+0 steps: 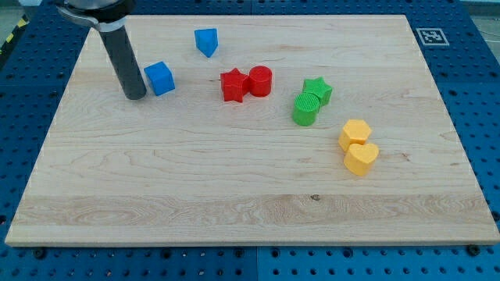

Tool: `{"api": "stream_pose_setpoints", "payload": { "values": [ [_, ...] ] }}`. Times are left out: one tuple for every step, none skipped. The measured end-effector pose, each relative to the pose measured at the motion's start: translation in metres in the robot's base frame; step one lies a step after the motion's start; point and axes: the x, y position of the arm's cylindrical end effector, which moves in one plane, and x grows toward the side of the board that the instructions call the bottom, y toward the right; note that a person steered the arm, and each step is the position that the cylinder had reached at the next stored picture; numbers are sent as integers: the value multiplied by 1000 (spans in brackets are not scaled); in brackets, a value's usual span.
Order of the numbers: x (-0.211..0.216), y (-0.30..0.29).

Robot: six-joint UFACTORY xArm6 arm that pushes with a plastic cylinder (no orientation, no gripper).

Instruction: Push the blue cube slightly to the top

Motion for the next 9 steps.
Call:
{"api": "stream_pose_setpoints", "payload": {
  "values": [
    [0, 39],
    [-10, 39],
    [-18, 39],
    [-11, 39],
    [-11, 55],
    [-24, 75],
    [-39, 79],
    [-67, 83],
    [-78, 95]
  ]
}}
